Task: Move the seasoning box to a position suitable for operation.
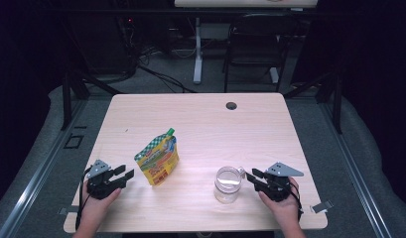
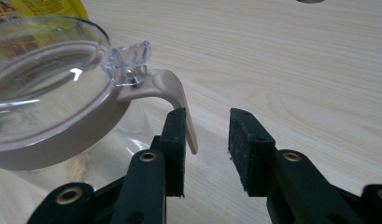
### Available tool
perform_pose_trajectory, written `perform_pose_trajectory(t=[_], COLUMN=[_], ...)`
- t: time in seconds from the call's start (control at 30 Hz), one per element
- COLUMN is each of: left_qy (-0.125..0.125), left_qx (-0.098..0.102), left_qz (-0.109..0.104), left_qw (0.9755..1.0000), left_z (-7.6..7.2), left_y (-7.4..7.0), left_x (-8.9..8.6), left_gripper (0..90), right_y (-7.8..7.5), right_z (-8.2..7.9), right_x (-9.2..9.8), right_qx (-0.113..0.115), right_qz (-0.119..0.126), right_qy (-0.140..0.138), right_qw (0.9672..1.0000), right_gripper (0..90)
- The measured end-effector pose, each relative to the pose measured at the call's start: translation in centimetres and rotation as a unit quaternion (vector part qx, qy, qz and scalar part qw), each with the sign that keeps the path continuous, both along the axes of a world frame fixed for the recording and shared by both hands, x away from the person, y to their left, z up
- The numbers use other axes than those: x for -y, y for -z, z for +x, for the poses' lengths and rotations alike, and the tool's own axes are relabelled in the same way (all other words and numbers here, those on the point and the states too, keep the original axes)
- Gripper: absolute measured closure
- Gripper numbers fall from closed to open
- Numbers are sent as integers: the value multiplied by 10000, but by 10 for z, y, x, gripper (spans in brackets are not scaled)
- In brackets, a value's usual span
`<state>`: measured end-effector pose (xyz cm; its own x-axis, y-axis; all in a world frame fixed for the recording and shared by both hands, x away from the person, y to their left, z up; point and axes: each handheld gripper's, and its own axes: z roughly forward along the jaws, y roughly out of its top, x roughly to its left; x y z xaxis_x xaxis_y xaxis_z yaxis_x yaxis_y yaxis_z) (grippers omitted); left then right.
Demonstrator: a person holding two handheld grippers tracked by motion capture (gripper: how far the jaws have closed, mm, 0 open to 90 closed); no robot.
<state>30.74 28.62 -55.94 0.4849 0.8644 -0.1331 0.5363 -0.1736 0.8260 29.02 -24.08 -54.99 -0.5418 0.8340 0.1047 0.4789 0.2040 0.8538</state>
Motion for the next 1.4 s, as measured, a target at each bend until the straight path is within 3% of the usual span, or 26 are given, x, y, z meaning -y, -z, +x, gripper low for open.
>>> perform_pose_trajectory(t=[0.17, 0.2, 0.33, 0.4, 0.47, 0.67, 0.77, 1.03, 1.2, 1.4], left_qy=[-82, -123, -145, -180, -204, -265, -310, -229, -127, -41], left_qx=[31, 17, 51, 6, 17, 5, 4, 26, 33, 58], left_qz=[-41, -35, -58, -24, -29, -17, -31, -10, 42, 90], left_qw=[10000, 9999, 9999, 9998, 9998, 9996, 9995, 9997, 9999, 9999], left_z=[-4, -5, -8, -10, -11, -16, -17, -19, -19, -18], left_y=[0, 0, -1, 0, 0, 1, 1, 0, 0, 0], left_x=[-5, -7, -10, -12, -14, -17, -20, -14, -9, -6], left_gripper=[549, 549, 550, 550, 551, 552, 554, 557, 558, 561], right_y=[-3, -3, -6, -1, 2, 5, 4, 2, 2, 2], right_z=[-1, -3, -2, 5, 10, 17, 19, 20, 19, 18], right_x=[-2, -4, -10, -14, -16, -19, -22, -28, -34, -39], right_qx=[7, -127, 17, -29, -90, -162, -161, -73, 33, 120], right_qz=[-74, -80, -119, -326, -370, -28, -87, -378, -515, -506], right_qy=[-192, -376, -373, -374, -361, -339, -413, -311, -73, 166], right_qw=[9998, 9992, 9992, 9988, 9986, 9993, 9990, 9988, 9986, 9985], right_gripper=[698, 719, 691, 685, 687, 729, 756, 823, 848, 850])
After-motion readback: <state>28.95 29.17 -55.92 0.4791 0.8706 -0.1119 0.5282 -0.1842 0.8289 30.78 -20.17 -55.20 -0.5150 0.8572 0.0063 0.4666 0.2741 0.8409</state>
